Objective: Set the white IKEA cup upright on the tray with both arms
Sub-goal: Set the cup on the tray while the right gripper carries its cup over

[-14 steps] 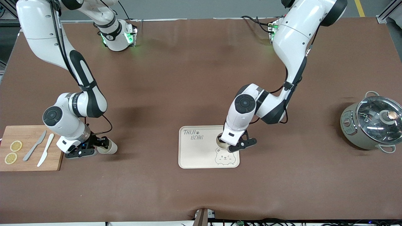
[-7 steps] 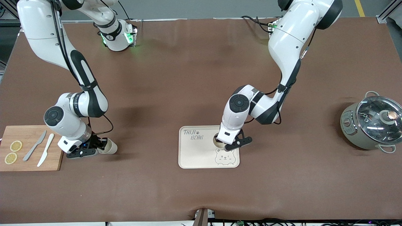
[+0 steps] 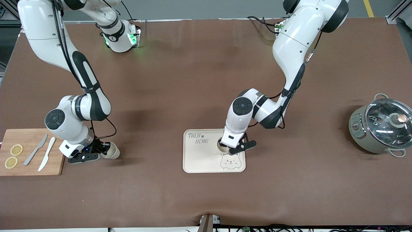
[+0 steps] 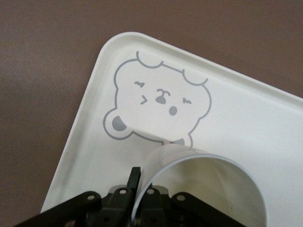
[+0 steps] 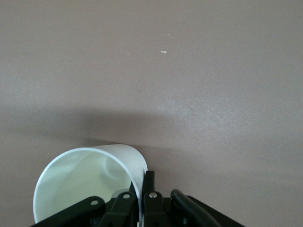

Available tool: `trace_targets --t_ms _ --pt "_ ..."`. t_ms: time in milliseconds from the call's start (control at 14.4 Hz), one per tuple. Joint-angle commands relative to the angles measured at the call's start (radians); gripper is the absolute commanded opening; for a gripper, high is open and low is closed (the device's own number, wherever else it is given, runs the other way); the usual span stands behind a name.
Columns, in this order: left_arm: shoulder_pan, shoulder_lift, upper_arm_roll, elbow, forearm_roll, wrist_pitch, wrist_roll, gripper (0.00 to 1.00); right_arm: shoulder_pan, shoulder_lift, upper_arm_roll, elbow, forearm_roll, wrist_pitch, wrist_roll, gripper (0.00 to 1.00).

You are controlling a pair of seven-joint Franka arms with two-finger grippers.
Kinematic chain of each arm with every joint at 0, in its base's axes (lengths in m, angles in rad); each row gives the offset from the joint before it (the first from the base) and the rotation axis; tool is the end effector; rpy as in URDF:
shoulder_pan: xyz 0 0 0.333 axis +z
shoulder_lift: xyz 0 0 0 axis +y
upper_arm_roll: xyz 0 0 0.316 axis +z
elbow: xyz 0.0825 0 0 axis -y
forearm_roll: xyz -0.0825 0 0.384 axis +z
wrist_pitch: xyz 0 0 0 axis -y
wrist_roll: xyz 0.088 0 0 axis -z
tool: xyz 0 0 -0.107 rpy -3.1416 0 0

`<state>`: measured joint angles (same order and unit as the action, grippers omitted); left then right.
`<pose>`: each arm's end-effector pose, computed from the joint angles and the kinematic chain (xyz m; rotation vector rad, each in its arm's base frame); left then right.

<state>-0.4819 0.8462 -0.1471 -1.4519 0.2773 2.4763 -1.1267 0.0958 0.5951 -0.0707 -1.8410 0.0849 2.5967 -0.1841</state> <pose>0.6100 -0.4178 0.2021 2.9888 0.5361 0.2864 0.6611 0.0184 0.2189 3.1200 0.2431 0.2560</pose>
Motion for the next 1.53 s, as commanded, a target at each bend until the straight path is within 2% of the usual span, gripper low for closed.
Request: trace_targets --t_ms 0,70,139,348,488,697,905,1045,1463 --pt "-0.012 0.013 0.011 0.018 0.048 0.009 -0.038 0.52 -0.001 0.011 0.000 0.037 0.012 -0.015 -0.011 0.00" --pt "-0.012 0.014 0.012 0.018 0.048 0.009 -0.039 0.89 0.001 0.006 0.002 0.060 0.012 -0.059 -0.009 0.00" --pt "-0.015 0.013 0.012 0.018 0.049 0.009 -0.039 1.00 0.001 0.005 0.003 0.106 0.013 -0.134 -0.008 0.00" --pt "-0.015 0.010 0.012 0.019 0.049 0.000 -0.047 1.00 0.005 0.002 0.019 0.296 0.054 -0.422 0.078 0.00" --pt "-0.015 0.007 0.011 0.019 0.049 -0.002 -0.053 1.00 0.025 0.005 0.017 0.388 0.105 -0.539 0.141 0.00" --pt "-0.014 -0.002 0.011 0.027 0.045 -0.049 -0.053 1.00 0.086 0.003 0.017 0.422 0.119 -0.555 0.286 0.00" --pt "-0.012 -0.012 0.011 0.028 0.045 -0.060 -0.053 1.00 0.200 0.012 0.016 0.479 0.111 -0.553 0.510 0.00" --pt "-0.009 -0.024 0.009 0.028 0.043 -0.071 -0.053 1.00 0.249 0.049 0.016 0.540 0.111 -0.552 0.621 0.00" --pt "0.000 -0.076 0.006 0.033 0.034 -0.173 -0.042 1.00 0.340 0.130 0.014 0.614 0.110 -0.479 0.804 0.00"
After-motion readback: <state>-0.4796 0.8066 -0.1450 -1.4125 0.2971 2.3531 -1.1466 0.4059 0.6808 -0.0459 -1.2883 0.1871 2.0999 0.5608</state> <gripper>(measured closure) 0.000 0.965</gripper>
